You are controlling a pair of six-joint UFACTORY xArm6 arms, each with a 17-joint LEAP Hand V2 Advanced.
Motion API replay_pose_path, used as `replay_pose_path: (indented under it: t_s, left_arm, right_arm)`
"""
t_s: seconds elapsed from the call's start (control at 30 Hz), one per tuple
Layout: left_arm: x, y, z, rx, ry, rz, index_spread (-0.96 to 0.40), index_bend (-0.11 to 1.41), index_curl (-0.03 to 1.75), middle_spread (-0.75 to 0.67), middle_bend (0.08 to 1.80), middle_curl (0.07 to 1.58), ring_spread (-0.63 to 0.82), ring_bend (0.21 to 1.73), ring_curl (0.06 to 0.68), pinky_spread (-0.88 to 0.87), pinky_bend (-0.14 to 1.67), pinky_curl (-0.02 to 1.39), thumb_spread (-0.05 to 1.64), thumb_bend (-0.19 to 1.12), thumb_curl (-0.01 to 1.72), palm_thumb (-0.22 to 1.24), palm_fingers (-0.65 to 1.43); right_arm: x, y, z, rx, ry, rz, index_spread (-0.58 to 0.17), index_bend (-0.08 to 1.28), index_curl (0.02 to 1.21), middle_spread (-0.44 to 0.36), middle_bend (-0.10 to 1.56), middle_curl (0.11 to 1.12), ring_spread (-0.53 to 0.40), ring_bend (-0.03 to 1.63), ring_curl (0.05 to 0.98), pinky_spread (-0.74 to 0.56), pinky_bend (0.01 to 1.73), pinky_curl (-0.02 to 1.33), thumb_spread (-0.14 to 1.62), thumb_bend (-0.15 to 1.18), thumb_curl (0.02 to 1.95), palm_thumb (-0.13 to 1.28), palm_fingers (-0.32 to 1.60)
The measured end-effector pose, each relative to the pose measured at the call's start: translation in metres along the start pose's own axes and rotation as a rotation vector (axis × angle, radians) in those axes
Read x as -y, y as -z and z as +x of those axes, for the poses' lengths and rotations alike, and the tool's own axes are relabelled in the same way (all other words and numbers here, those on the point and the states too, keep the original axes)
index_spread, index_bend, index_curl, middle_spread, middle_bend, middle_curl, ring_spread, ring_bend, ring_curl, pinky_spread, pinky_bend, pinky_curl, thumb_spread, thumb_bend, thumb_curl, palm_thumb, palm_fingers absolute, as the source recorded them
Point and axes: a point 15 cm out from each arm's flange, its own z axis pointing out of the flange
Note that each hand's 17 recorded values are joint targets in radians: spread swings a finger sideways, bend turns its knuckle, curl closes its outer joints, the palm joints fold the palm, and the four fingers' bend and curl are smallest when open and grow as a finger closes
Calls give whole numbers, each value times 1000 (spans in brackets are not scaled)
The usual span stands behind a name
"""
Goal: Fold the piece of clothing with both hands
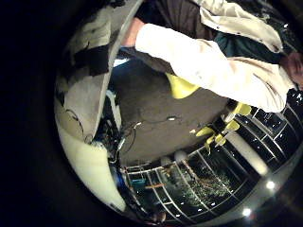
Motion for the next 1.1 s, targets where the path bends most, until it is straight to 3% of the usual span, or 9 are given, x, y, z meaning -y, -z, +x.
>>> replay_pose_path:
  t_s: [0.3,0.47,0.8,0.87,1.1]
  left_arm:
    - [-35,75,-18,-28,7,86,-93,202,462,68,182,347,85,640,246,162,301,363,1183,-17,353,546,275]
    - [-61,98,-33,-36,27,113,-116,222,478,48,184,349,67,627,239,150,281,358,1183,-17,353,547,302]
    - [-96,84,-96,-61,171,94,-139,227,497,32,182,351,48,612,232,125,271,354,1183,-10,362,586,320]
    - [-105,79,-108,-70,211,87,-140,226,499,31,182,351,47,611,232,124,270,353,1183,-9,365,596,320]
    - [-117,73,-116,-75,250,86,-145,236,514,38,179,349,45,605,228,121,267,351,1200,-10,380,650,324]
  right_arm:
    - [-21,74,-73,-30,123,125,-347,1035,898,-179,1290,870,-250,1411,758,-225,1250,961,1189,51,651,1025,900]
    - [-32,104,-129,-37,217,165,-346,1048,918,-177,1302,879,-253,1416,778,-222,1251,997,1192,34,673,1026,885]
    - [-47,117,-327,-123,534,166,-332,1065,939,-175,1321,891,-259,1408,810,-221,1243,1055,1199,5,712,1036,880]
    - [-42,102,-357,-137,570,142,-330,1068,943,-175,1319,892,-259,1406,815,-222,1244,1066,1200,0,719,1038,883]
    - [-25,39,-455,-127,712,54,-326,1069,950,-174,1318,894,-261,1398,831,-224,1234,1096,1203,-5,739,1050,882]
